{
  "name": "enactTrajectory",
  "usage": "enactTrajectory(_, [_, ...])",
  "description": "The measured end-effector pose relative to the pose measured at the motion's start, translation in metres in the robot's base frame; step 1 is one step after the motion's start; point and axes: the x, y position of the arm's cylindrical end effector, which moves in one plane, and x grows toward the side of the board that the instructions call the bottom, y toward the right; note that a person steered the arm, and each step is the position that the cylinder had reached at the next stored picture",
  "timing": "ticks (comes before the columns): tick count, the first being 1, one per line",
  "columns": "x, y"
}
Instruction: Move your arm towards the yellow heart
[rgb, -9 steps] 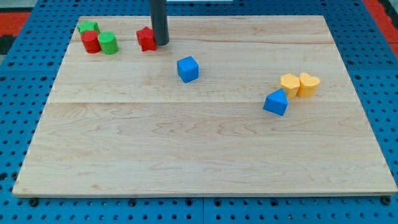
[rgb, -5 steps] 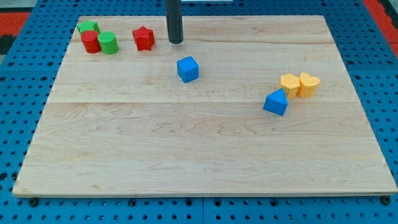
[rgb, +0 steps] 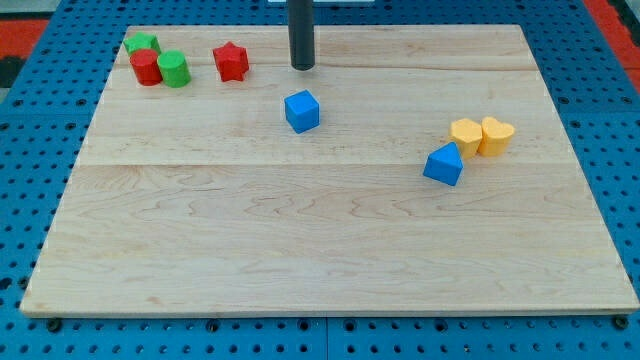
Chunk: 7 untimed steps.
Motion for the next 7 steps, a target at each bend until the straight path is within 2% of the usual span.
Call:
enactTrajectory(4, [0.007,0.043])
enactTrajectory(5, [0.041,0.041])
enactTrajectory(6, [0.049,0.072])
enactTrajectory(7, [0.057,0.162])
